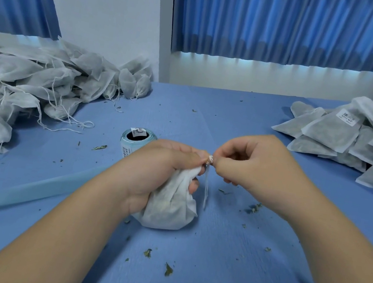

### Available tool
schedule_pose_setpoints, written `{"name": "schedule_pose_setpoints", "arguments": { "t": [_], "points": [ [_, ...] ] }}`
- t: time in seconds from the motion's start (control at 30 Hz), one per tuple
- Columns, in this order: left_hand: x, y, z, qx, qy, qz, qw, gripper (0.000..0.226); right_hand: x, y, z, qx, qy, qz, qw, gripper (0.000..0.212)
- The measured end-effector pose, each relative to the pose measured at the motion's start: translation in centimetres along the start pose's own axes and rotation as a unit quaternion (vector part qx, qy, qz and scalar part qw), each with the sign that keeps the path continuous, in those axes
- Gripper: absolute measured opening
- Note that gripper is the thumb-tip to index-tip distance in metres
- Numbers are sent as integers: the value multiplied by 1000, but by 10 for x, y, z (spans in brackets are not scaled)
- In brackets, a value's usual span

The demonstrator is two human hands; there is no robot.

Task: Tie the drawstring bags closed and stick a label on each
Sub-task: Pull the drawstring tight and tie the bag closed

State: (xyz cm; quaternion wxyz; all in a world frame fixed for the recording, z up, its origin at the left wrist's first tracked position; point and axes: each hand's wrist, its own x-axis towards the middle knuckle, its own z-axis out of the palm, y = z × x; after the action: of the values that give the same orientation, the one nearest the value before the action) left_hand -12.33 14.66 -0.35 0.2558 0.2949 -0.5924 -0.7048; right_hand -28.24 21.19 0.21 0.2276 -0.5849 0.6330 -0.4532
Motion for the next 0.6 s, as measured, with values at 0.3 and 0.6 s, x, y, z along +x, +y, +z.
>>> {"name": "schedule_pose_setpoints", "arguments": {
  "t": [0.3,0.6],
  "points": [
    [3,-2,1,-3,30,-14,999,21,1,4,6,-97,95,-105,985,15],
    [4,-3,3,-16,65,-2,998,22,-4,-1,9,-102,71,-184,975,16]
  ]
}}
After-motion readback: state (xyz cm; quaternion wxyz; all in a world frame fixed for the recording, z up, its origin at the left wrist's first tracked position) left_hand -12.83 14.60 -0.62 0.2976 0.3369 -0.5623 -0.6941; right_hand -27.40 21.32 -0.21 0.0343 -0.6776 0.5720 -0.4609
